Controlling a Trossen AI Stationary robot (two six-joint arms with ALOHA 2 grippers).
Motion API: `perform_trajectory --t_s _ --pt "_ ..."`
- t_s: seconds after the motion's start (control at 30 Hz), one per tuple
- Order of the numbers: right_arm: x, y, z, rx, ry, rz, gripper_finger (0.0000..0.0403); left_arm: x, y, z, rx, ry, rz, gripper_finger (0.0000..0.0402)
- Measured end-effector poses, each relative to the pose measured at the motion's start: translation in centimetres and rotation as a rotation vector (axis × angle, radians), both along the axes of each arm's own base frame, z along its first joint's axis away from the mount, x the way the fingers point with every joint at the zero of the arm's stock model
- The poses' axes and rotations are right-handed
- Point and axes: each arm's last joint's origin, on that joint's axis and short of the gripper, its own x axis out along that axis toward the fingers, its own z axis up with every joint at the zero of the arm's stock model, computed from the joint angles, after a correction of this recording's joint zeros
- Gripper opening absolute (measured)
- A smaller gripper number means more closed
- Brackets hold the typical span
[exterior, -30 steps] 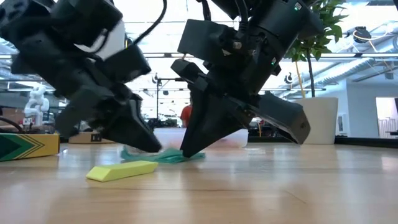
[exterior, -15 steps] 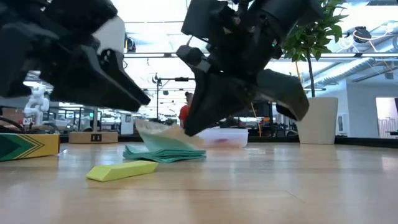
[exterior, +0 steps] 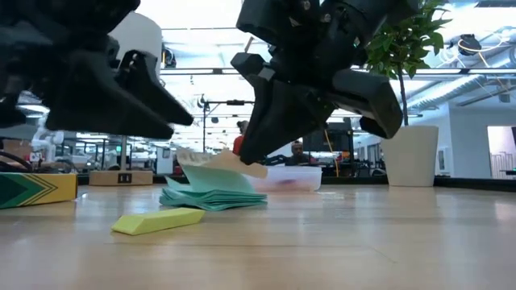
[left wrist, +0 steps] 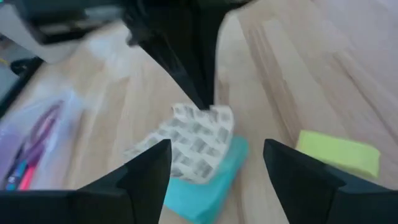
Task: Pack school essentials
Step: Put the blue sticky notes into the purple supply box
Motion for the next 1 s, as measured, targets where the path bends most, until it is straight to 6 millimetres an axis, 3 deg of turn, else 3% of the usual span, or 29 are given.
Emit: perform_trajectory --t_s 0.23,0.57,0.8,1.0 --pt "0.1 -0.3 0.0 0.003 0.005 -0.008 0.0000 0.6 -0.6 -1.9 0.154 0.069 -0.070 0.0242" --pt "0.0 -1.1 -0.5 0.035 0.016 -0.034 0.0000 3.4 -1.3 -3.5 0.252 0.155 -0.058 0.0261" --pt "-0.8 -1.4 -1.8 0.014 0.056 -0.036 0.0007 3.8 -0.4 -3.7 0.201 0.193 -0.016 0.0229" --pt "-0.6 -1.6 -1.7 0.031 0.021 -0.050 0.0065 4.0 0.5 -4.0 0.181 0.237 0.006 0.0181"
